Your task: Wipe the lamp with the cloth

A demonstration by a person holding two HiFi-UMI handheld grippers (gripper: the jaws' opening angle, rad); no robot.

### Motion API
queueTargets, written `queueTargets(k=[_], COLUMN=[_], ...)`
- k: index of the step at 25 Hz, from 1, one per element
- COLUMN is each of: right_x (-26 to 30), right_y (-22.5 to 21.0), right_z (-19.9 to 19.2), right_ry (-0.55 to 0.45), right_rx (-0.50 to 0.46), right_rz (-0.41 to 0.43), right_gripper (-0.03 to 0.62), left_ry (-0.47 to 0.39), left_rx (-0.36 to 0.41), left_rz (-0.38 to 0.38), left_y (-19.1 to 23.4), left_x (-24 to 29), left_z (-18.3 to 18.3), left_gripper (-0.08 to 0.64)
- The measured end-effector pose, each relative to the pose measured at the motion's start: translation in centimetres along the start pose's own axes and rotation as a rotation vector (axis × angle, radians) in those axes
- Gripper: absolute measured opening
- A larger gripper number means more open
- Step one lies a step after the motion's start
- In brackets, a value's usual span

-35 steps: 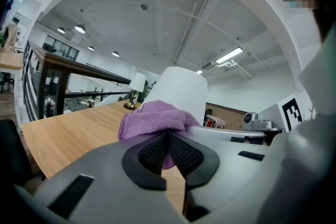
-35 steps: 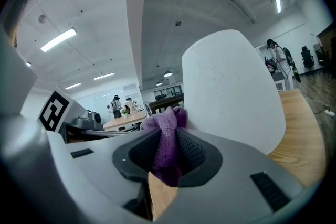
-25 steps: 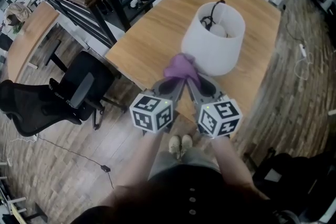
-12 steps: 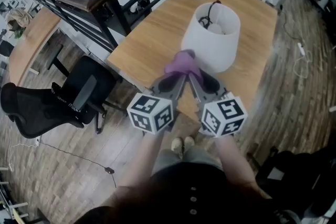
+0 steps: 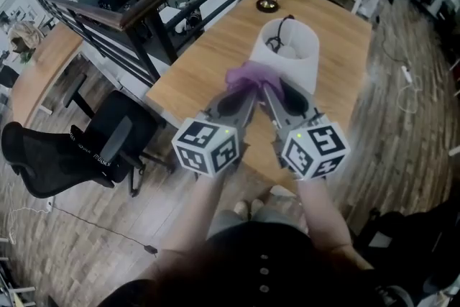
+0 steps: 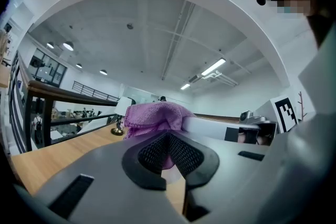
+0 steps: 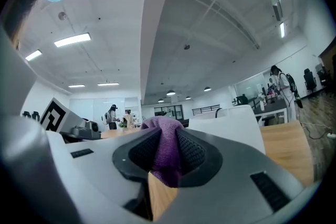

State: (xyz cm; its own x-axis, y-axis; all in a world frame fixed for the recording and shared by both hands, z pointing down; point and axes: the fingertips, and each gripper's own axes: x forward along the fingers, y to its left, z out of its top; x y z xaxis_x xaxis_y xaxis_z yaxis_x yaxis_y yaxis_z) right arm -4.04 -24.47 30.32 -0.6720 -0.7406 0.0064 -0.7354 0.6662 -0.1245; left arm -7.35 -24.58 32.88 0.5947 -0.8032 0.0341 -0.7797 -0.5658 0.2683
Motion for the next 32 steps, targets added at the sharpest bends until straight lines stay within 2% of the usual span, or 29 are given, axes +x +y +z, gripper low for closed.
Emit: queueTargets(k=[6, 13, 22, 32], right_x=[0.4, 0.7, 0.6, 0.5], right_y=[-0.9, -2.6, -4.4, -4.2], right_z=[2.6, 3.9, 2.7, 1.5], right_ry=[-0.047, -0.092, -0.063, -0.051], right_rx=[-0.033, -0.01, 0.016, 0.028], right_rz=[-0.002, -0.005, -0.029, -0.014], right_gripper=[0.078, 0.078, 0.078, 0.078], left_ry=[-0.037, -0.049, -0.033, -0.032], left_rx=[0.055, 0.085, 0.049, 0.022], left_rz=[-0.028, -0.057, -0.077, -0.064], left_y=[-0.4, -0.8, -0.9, -0.7], left_x=[1.4, 3.4, 5.1, 4.9], left_z=[3.0, 4.3, 3.3, 2.5], left_gripper=[0.011, 0.011, 0.011, 0.011])
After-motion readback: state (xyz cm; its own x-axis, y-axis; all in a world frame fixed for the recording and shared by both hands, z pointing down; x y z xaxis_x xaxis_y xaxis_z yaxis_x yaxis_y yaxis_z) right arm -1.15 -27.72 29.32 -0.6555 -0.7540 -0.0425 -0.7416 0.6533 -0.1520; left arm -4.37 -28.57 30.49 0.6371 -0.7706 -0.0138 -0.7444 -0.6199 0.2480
